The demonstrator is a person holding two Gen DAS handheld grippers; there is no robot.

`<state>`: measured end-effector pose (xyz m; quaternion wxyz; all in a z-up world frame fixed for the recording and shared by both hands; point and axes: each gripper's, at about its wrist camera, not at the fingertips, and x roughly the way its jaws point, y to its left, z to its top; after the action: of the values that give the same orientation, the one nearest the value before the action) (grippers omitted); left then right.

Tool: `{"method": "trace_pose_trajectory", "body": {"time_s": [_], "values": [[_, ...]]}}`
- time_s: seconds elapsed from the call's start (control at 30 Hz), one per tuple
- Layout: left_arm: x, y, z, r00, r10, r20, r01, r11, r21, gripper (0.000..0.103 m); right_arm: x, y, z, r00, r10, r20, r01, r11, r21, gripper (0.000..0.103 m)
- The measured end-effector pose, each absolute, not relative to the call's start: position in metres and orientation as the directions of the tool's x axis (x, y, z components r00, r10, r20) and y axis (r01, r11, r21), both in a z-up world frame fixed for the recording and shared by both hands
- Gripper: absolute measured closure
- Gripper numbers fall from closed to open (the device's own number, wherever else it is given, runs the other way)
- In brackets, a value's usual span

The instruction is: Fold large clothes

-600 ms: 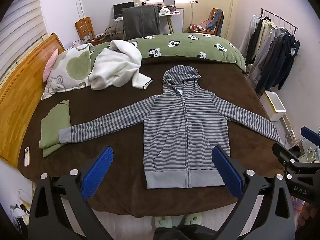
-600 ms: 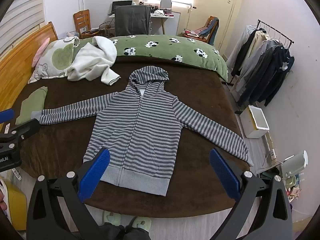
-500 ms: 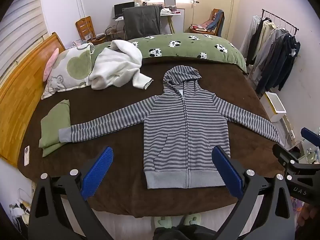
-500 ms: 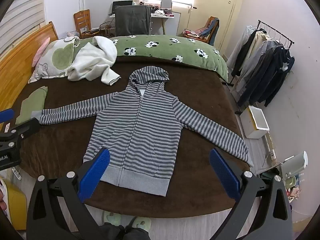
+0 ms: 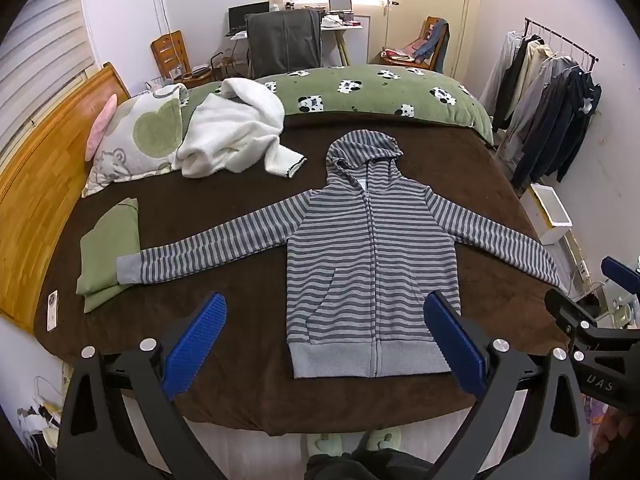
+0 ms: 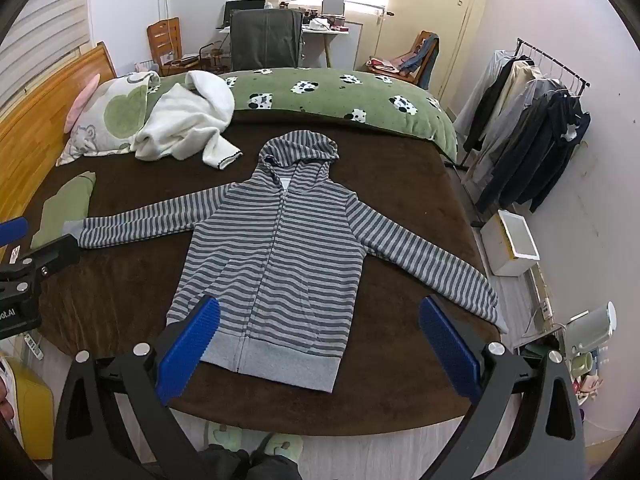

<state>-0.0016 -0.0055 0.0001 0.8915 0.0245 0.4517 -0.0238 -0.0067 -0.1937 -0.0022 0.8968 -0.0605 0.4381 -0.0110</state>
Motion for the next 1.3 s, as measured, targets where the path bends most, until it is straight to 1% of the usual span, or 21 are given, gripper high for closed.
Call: {"method": "trace_pose_trajectory", "body": {"time_s": [0.27, 0.63, 0.97, 1.17, 1.3], "values": [[0.005, 0.002, -0.006, 0.587, -0.024, -0.809, 0.065, 0.998, 0.018, 0.006, 0.000, -0.191, -0.002, 0.617, -0.077, -0.784, -0.028, 0.992, -0.119, 0.006], [0.029, 0.000, -0.013, 0.564, -0.072, -0.822, 0.136, 0.991, 0.007, 0.006, 0.011, -0.188, -0.005, 0.605, -0.120, -0.787, 0.032, 0.991, -0.127, 0.006], [0.061, -0.010, -0.006, 0.544, -0.159, -0.824, 0.279, 0.960, -0.001, 0.006, 0.010, -0.203, -0.010, 0.588, -0.188, -0.787, 0.185, 0.978, -0.096, 0.006], [0.083, -0.045, -0.010, 0.509, -0.214, -0.833, 0.384, 0.923, -0.003, 0.006, 0.008, -0.237, -0.003, 0.577, -0.235, -0.783, 0.283, 0.956, -0.078, 0.006], [0.097, -0.077, -0.017, 0.487, -0.243, -0.839, 0.434, 0.901, -0.009, 0.006, 0.006, -0.279, -0.007, 0.555, -0.257, -0.791, 0.354, 0.934, -0.055, 0.006]]}}
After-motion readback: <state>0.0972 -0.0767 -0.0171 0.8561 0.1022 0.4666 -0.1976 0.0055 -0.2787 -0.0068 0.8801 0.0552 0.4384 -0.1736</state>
